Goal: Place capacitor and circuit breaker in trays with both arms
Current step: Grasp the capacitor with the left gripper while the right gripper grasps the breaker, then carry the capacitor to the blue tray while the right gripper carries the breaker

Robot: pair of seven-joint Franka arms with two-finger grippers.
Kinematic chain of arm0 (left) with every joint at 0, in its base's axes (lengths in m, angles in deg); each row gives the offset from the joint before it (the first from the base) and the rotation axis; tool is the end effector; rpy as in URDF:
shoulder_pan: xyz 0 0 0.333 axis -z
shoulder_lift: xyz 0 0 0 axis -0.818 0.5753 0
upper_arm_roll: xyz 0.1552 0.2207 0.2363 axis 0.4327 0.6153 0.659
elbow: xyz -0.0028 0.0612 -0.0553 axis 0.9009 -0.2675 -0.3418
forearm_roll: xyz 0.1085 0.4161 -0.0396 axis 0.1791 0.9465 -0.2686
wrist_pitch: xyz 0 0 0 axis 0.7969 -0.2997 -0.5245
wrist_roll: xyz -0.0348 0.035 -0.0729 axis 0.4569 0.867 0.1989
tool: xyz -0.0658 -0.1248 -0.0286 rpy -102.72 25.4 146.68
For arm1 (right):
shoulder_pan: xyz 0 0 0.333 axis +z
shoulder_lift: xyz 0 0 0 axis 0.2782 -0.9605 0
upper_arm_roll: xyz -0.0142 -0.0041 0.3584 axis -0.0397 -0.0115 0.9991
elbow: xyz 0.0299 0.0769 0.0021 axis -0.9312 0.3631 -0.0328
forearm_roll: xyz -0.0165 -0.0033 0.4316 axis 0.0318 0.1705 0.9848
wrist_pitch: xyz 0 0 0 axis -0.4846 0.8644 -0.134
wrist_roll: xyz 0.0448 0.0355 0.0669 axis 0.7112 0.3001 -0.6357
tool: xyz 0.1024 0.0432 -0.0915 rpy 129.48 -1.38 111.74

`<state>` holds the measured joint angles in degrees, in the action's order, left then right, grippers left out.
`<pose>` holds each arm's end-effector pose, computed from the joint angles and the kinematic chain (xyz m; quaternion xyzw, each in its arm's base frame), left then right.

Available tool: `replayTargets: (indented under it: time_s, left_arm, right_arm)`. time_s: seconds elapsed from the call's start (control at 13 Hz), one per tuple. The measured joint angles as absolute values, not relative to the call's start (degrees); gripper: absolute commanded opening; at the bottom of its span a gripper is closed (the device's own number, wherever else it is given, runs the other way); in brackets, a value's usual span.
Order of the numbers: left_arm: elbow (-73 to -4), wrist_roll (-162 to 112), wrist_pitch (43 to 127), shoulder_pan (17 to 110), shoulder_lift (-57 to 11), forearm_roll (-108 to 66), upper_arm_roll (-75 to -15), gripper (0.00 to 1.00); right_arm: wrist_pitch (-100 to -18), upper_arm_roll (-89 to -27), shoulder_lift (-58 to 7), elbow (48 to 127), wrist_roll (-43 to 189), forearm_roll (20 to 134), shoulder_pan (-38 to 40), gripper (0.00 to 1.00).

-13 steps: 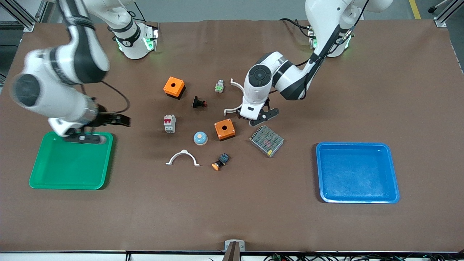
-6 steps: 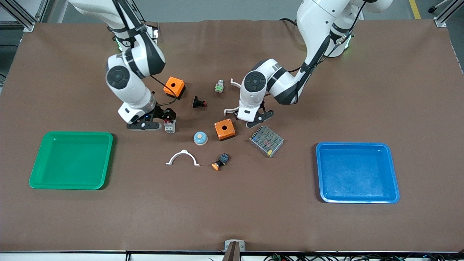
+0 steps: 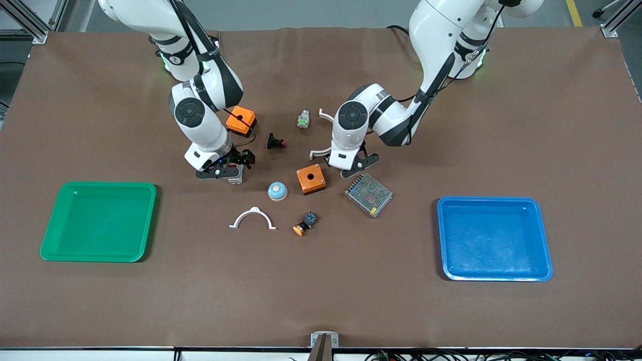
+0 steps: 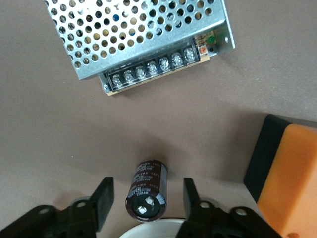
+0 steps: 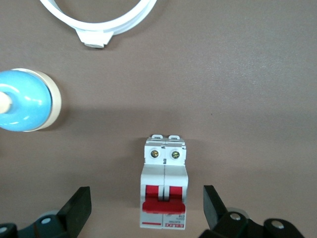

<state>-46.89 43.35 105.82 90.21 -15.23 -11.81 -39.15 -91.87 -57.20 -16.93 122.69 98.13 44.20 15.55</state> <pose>0.4594 -0.4949 0.1640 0.9661 0.2505 -0.0625 0.0032 0.4900 0.2490 0.1973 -0.9995 -0.0302 0.0048 0.0093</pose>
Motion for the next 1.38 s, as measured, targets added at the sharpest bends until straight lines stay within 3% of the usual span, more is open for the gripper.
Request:
replayTargets:
  time_s: [0.08,0.15,0.31,0.38,0.85,1.08,1.15,1.38]
  left_arm:
    - [-46.9,43.3,105.8,90.4,-15.1,-11.8,-39.2,0.52]
    - [-46.9,43.3,105.8,90.6,-15.0,-11.8,-39.2,0.40]
    - [-46.9,43.4,105.8,90.9,-14.8,-11.8,-39.2,0.06]
    - [-46.9,43.4,105.8,91.0,-14.8,-11.8,-39.2,0.00]
    - [-42.0,41.5,101.7,86.4,-18.4,-10.0,-37.1,0.00]
    - [-37.4,34.6,95.7,79.0,-23.0,-9.4,-36.9,0.00]
    - [-37.2,31.6,94.9,76.2,-24.4,-9.4,-36.9,0.00]
    - [-37.2,19.4,90.7,67.7,-26.6,-9.3,-36.9,0.00]
  right_arm:
    - [-91.9,-57.2,-17.1,122.7,98.1,43.8,15.6,1.00]
    - [-91.9,-57.3,-17.3,122.7,98.1,43.7,15.6,1.00]
    - [-91.9,-57.3,-17.9,122.7,98.1,43.5,15.6,1.00]
    - [-91.9,-57.3,-18.1,122.7,98.1,43.4,15.6,1.00]
    - [-91.9,-57.3,-19.2,122.8,98.1,43.2,15.6,0.64]
    - [-92.0,-57.3,-19.6,122.8,98.1,43.2,15.6,0.14]
    - [-92.0,-57.4,-19.6,122.7,98.1,43.2,15.6,0.02]
    - [-91.2,-58.0,-19.6,121.6,98.1,43.2,15.5,0.00]
